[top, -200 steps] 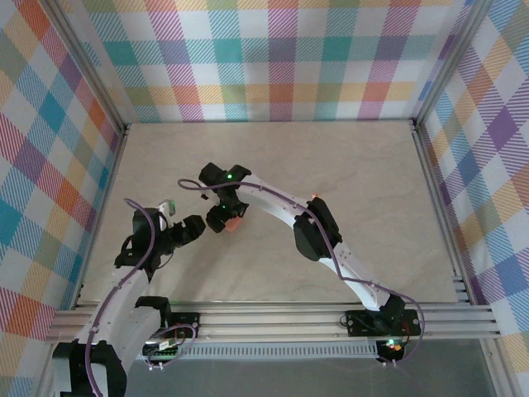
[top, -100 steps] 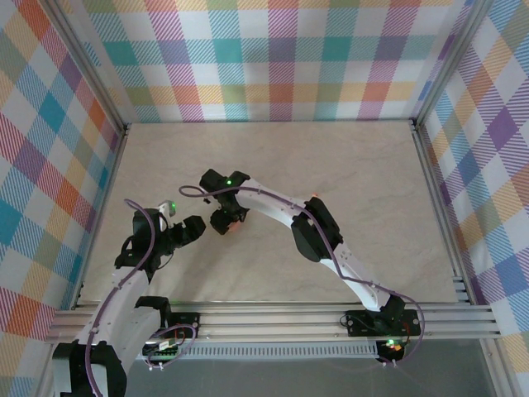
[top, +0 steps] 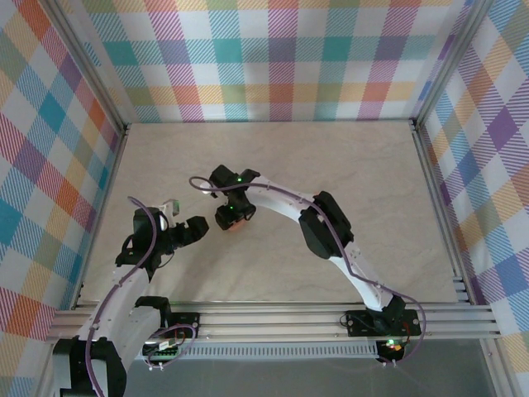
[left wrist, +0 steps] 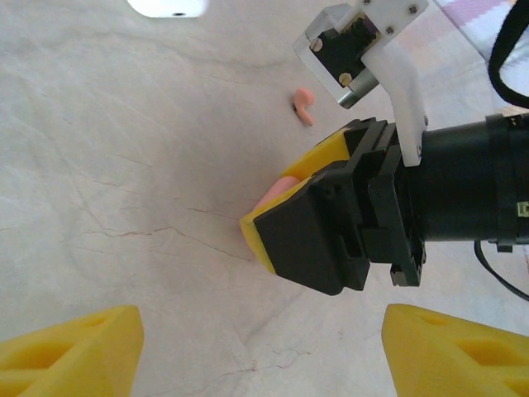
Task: Insert the wireless bluetooth earbuds into the charging case
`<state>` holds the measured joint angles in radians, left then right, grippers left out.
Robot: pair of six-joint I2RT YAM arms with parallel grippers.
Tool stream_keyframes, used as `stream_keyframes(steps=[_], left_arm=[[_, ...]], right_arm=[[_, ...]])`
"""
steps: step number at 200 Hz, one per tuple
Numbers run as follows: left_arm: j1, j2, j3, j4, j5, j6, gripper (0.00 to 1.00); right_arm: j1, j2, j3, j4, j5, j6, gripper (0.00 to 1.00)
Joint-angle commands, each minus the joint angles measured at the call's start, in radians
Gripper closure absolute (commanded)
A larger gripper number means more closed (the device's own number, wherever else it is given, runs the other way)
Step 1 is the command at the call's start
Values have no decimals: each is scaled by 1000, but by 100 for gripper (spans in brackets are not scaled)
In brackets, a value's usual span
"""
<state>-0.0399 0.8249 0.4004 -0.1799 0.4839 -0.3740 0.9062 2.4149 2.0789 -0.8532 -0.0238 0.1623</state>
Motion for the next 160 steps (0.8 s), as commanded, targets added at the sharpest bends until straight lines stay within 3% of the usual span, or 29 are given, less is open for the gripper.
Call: stream_keyframes(steps=[1, 22, 59, 101, 132, 160], left_arm=[[-22, -9, 33, 54, 81, 29, 26], [-98, -53, 19, 148, 58, 4, 26], [-345, -97, 12, 315, -116, 39, 25], [-569, 75, 54, 524, -234, 64, 24], [-668, 238, 130, 631, -277, 67, 25], [-690, 318, 135, 780, -322, 15, 27]], right_arm=[[-25, -136, -93, 54, -122, 98, 46], [-55, -254, -201, 131, -165, 160, 46], [-126, -450, -390, 232, -206, 306, 46], [-176, -642, -559, 312, -213, 392, 47], [-177, -736, -597, 300, -194, 401, 46], [-183, -795, -634, 304, -166, 410, 46]])
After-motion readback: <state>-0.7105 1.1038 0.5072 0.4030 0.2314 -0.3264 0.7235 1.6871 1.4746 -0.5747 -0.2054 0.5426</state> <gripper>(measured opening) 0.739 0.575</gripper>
